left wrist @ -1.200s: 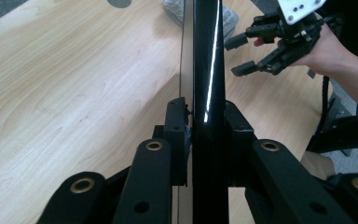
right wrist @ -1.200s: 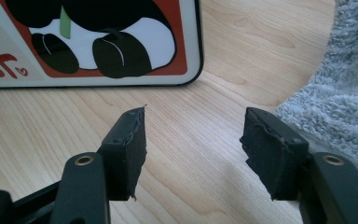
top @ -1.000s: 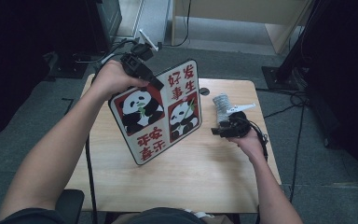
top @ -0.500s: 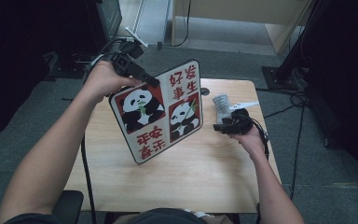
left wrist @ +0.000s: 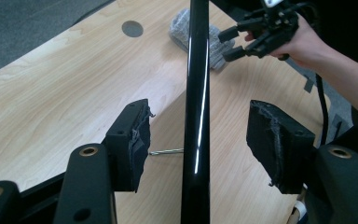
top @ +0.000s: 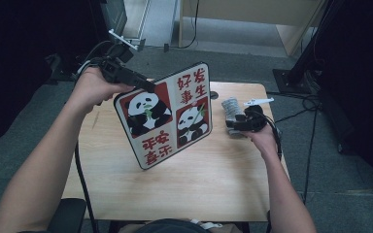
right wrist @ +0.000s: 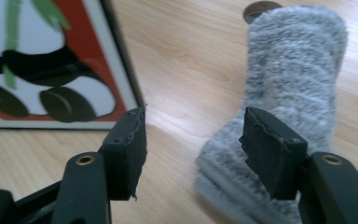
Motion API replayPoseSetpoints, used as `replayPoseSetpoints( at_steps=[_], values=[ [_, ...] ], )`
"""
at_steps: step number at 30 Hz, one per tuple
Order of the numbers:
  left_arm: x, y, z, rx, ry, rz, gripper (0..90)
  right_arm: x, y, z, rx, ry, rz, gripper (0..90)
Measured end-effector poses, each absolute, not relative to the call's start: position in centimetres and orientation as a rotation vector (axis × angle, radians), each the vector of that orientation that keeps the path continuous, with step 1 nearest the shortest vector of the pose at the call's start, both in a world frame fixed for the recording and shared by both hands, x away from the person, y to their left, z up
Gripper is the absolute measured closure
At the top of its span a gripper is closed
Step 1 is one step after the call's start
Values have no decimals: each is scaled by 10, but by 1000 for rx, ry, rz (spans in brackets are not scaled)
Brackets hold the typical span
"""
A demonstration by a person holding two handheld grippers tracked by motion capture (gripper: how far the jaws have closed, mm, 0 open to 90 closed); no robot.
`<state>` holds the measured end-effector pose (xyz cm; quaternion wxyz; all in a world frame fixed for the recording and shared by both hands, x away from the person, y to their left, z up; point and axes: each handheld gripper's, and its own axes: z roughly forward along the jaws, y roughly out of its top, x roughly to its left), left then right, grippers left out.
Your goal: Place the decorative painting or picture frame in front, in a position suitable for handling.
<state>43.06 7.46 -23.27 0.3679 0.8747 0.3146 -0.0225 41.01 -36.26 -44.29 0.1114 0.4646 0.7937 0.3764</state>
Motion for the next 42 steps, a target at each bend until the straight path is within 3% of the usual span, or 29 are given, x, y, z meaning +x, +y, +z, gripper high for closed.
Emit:
replayPoseSetpoints(
  at_steps=[18, 24, 34, 42],
  values=[
    [398, 114, -240, 2161, 833, 1, 422, 441, -381, -445, 1508, 2208, 1158, 406],
    [389, 122, -240, 2172, 875, 0, 364, 451, -381, -443, 1477, 2200, 1115, 403],
    [376, 135, -250, 2140, 882, 26, 365, 467, -385, -464, 1540, 2214, 1043, 409],
    [364, 141, -262, 2128, 870, 23, 395, 478, -377, -482, 1564, 2224, 969, 570]
  ],
)
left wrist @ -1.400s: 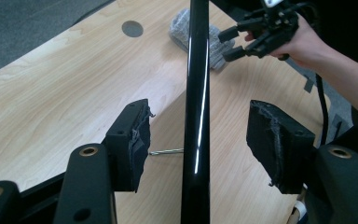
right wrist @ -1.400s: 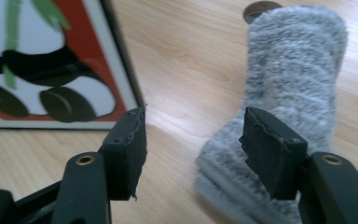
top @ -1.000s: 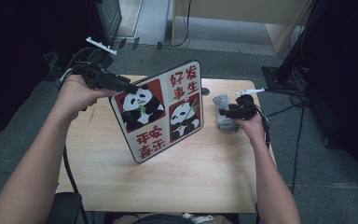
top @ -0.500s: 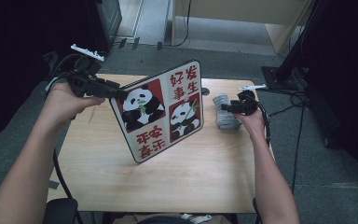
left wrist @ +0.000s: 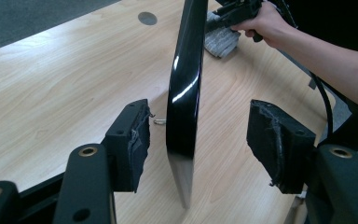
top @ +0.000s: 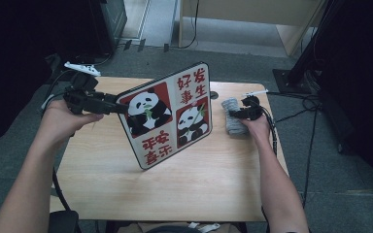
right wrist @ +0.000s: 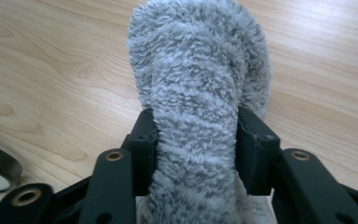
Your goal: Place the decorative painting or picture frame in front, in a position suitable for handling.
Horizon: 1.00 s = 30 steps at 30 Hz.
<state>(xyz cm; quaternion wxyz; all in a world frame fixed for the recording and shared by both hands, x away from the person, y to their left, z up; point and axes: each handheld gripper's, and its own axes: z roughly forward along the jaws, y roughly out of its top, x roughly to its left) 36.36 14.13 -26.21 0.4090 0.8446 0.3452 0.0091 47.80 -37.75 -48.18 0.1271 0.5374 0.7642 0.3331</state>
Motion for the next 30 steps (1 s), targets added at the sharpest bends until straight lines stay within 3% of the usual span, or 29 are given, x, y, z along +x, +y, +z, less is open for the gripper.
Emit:
replayPoseSetpoints(
  at_steps=[17, 27, 30],
  values=[
    [356, 142, -288, 2099, 874, 9, 454, 480, -381, -493, 1660, 2216, 993, 678],
    [358, 138, -298, 2110, 868, -6, 449, 478, -384, -478, 1635, 2242, 979, 711],
    [359, 138, -303, 2097, 855, -12, 512, 476, -383, -471, 1624, 2263, 993, 709]
  ],
)
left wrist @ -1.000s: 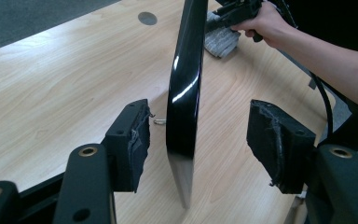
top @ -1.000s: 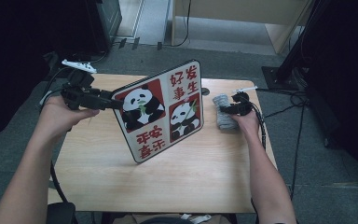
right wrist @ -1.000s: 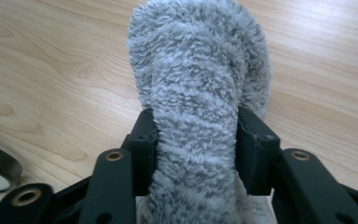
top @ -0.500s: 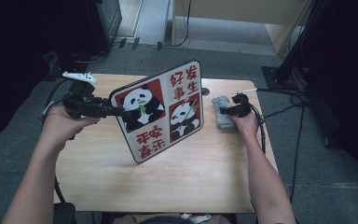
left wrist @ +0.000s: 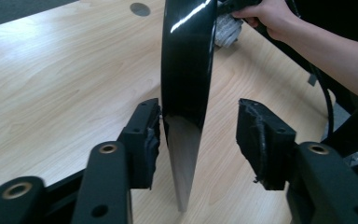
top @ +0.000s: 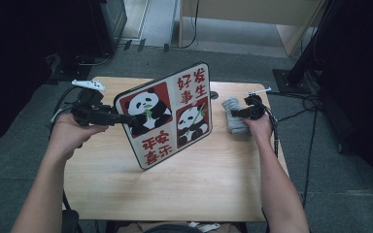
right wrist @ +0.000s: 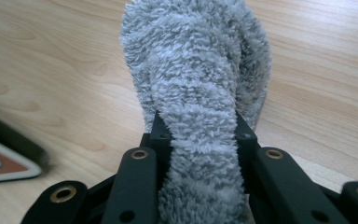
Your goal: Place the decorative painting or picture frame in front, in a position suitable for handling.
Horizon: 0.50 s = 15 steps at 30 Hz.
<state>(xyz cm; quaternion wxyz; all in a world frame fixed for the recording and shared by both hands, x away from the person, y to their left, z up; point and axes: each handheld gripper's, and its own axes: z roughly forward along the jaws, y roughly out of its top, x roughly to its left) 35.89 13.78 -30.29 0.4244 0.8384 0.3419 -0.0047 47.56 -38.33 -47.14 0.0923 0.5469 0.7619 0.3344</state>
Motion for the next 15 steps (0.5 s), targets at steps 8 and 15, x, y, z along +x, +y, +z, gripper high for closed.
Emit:
replayPoseSetpoints(
  at_steps=[8, 15],
  values=[
    [359, 135, -317, 2104, 830, -15, 566, 466, -380, -449, 1542, 2303, 1065, 709],
    [361, 131, -327, 2085, 825, -50, 617, 456, -377, -427, 1500, 2334, 1086, 706]
  ],
)
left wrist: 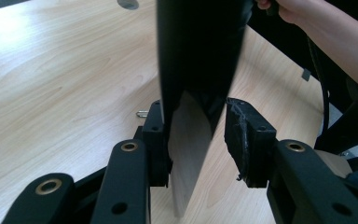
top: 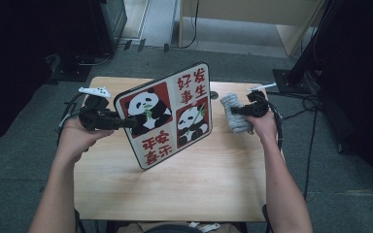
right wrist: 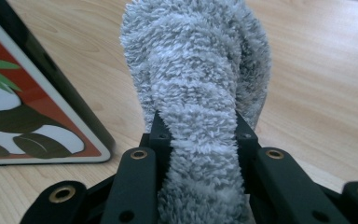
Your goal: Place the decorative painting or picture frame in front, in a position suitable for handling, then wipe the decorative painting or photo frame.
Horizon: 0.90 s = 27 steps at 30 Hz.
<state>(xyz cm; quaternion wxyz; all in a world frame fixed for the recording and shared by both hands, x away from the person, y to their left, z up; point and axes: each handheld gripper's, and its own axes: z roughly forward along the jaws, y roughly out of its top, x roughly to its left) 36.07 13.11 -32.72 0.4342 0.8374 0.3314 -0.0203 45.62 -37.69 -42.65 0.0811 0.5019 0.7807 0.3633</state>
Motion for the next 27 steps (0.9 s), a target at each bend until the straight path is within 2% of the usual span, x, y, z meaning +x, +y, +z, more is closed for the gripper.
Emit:
replayPoseSetpoints(
  at_steps=[13, 27],
  values=[
    [364, 134, -333, 2040, 841, -70, 669, 448, -355, -386, 1380, 2364, 1122, 702],
    [369, 131, -342, 2010, 828, -99, 710, 442, -336, -363, 1299, 2372, 1136, 696]
  ],
)
